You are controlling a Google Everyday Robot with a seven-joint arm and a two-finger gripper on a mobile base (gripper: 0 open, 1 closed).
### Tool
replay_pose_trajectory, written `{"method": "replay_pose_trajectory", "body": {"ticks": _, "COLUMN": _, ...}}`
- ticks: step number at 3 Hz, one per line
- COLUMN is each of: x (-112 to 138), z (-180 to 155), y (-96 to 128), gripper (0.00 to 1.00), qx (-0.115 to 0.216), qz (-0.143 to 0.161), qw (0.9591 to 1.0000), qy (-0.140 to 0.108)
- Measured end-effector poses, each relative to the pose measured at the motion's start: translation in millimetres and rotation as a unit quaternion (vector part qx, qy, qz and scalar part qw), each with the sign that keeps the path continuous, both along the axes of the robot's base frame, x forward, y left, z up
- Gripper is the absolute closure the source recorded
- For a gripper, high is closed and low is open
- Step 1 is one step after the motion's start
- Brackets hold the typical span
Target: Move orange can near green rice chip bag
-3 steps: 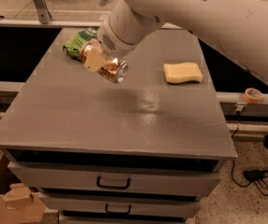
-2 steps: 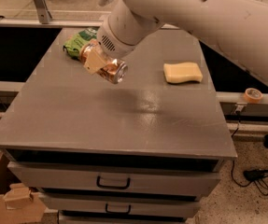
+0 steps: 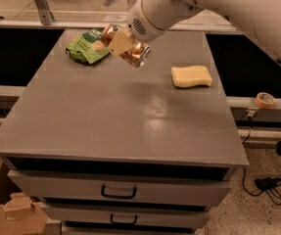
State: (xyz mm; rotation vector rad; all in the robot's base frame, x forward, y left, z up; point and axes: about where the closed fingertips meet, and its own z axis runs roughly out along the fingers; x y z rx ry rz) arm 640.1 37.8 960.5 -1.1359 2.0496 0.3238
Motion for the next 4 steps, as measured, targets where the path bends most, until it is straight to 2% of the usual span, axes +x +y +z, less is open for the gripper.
{"method": "replay_pose_trajectory", "body": {"ticks": 1, "x": 39.9, "z": 0.2, "y": -25.2, "gripper": 1.00, "qx": 0.019, "qz": 0.037, "qw": 0.9991, "qy": -0.007}}
{"method": "replay_pose_trajectory", "body": {"ticks": 2, "x": 69.4, "z": -31.1, "y": -33.5, "gripper": 1.00, "qx": 0.031, "qz": 0.102, "qw": 0.9942, "qy": 0.014}}
{"method": "replay_pose_trajectory", "body": {"ticks": 3, "x": 85.2, "z": -26.0, "y": -38.4, "gripper": 1.00, "qx": 0.043, "qz": 0.129, "qw": 0.9907, "qy": 0.002}}
{"method": "replay_pose_trajectory", "body": {"ticks": 4, "x": 85.6, "z": -24.9, "y": -38.1, "gripper": 1.00, "qx": 0.043, "qz": 0.129, "qw": 0.9907, "qy": 0.001}}
